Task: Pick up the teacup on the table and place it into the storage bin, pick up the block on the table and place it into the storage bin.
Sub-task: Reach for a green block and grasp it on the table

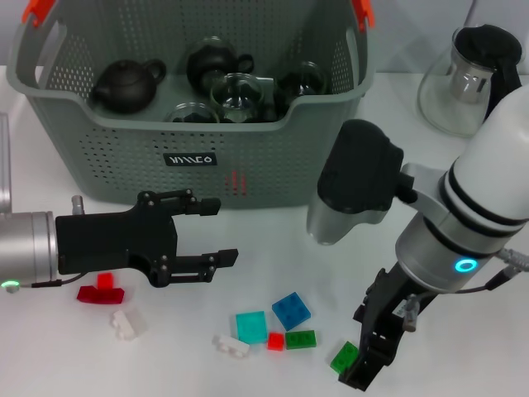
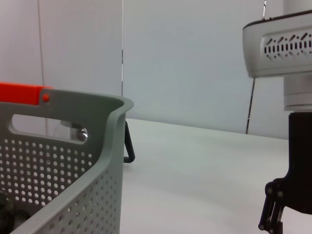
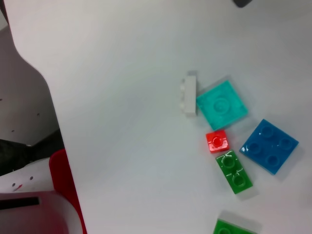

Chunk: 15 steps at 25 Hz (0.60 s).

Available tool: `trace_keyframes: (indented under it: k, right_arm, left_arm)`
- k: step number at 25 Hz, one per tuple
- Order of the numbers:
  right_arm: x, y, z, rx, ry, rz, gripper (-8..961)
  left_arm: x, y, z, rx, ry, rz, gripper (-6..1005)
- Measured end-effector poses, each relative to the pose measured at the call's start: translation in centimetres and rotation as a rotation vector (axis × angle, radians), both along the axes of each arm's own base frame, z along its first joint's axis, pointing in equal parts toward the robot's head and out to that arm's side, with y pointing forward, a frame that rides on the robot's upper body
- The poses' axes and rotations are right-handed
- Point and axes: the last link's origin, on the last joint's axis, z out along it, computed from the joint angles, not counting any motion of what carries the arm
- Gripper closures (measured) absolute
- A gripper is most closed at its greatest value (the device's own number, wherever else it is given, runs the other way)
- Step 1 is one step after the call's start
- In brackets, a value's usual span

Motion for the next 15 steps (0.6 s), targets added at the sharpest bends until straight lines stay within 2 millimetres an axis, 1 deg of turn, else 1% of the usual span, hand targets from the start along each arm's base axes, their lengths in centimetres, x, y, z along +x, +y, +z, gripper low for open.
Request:
trace_keyframes:
  k: [4, 15]
  right_arm:
    - [-0.13, -0.33, -0.46, 0.016, -0.016, -0.015, 25]
    - [-0.27, -0.18, -0.95, 0.104, -0.026, -0.116, 25]
  left_arm:
    - [0.01, 0.01, -0.02, 0.003, 0.002, -0.007, 246]
    - [0.03, 0.03, -0.03, 0.011, 0.010, -0.026, 246]
